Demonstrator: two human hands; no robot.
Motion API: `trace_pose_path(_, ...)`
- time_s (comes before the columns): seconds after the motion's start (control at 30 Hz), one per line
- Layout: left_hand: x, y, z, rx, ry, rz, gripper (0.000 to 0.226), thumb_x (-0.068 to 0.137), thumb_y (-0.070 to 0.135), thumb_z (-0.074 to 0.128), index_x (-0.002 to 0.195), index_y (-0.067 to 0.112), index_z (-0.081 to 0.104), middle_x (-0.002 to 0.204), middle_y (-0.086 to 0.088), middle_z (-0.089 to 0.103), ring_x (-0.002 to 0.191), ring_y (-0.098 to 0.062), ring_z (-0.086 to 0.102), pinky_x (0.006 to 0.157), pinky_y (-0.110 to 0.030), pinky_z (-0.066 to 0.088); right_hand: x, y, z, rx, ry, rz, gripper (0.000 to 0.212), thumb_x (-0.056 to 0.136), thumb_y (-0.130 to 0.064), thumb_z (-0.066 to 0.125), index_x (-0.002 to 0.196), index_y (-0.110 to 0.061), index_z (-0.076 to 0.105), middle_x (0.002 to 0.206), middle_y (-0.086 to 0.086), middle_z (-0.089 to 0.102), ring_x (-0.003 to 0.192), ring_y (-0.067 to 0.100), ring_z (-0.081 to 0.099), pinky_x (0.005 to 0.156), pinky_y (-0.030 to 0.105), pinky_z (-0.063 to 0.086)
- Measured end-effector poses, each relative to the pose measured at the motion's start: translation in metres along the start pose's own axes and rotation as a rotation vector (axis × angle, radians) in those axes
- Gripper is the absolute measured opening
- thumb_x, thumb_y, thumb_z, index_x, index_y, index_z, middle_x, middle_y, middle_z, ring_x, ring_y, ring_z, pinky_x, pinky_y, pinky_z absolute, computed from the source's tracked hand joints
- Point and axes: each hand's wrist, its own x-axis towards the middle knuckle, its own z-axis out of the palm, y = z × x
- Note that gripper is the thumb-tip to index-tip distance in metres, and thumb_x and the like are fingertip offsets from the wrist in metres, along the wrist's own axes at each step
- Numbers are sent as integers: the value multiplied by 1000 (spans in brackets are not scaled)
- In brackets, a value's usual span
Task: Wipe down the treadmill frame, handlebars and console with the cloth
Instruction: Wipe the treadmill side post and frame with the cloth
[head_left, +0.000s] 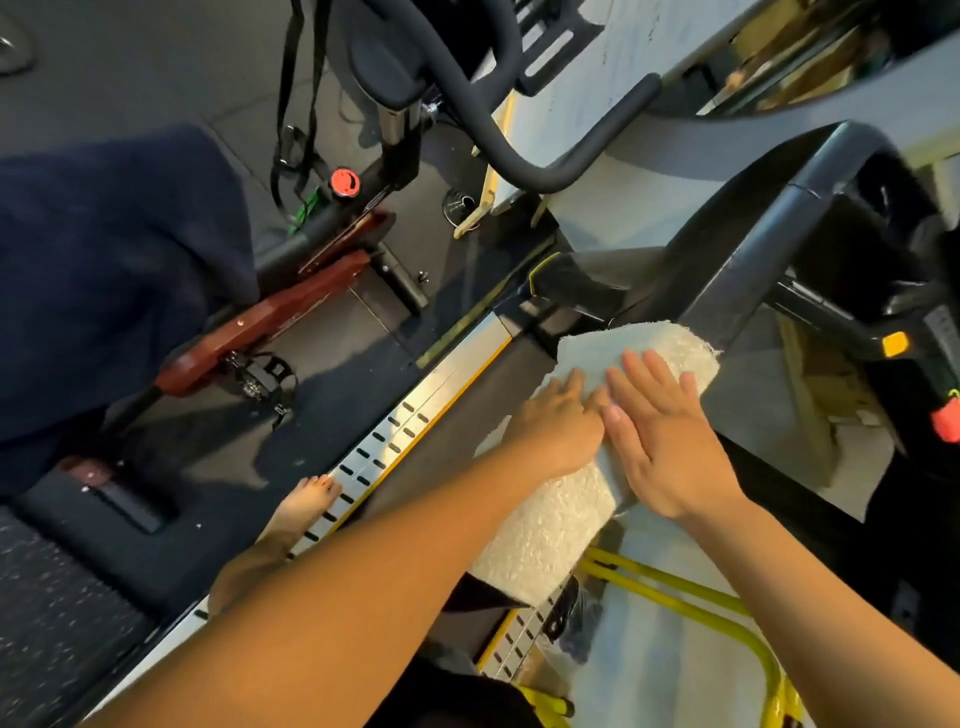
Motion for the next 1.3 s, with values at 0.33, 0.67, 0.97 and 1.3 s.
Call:
trace_pose_path(0.33,14,-42,5,-361,-42,-15,91,72,84,21,154,43,18,164,14,15,150,-17,17,120,-51,18,-43,-8,20,114,218,-2,50,101,-32,39,147,-12,38,159,6,22,150,17,9,119,20,7)
trace_pose_path(0.67,-30,-30,7,-69,18,164,57,107,40,17,159,20,2,166,3,2,152,-14,5,120,-30,5,-42,-17,23,116,229,-47,51,100,-36,36,141,-8,46,154,7,35,147,18,21,119,34,22)
trace_pose_path(0.97,-49,-9,23,337,230,268,62,107,28,27,154,-2,3,164,-20,5,152,-29,2,122,-35,1,-6,2,18,145,278,-51,47,97,-22,35,134,-2,54,145,10,47,143,18,32,118,19,19)
trace_pose_path(1.3,-50,-5,47,480,389,388,74,98,34,39,153,-5,8,157,-26,18,146,-40,19,122,-47,17,-42,18,16,229,298,-25,46,94,-19,47,138,-5,48,148,7,42,143,19,32,118,33,25)
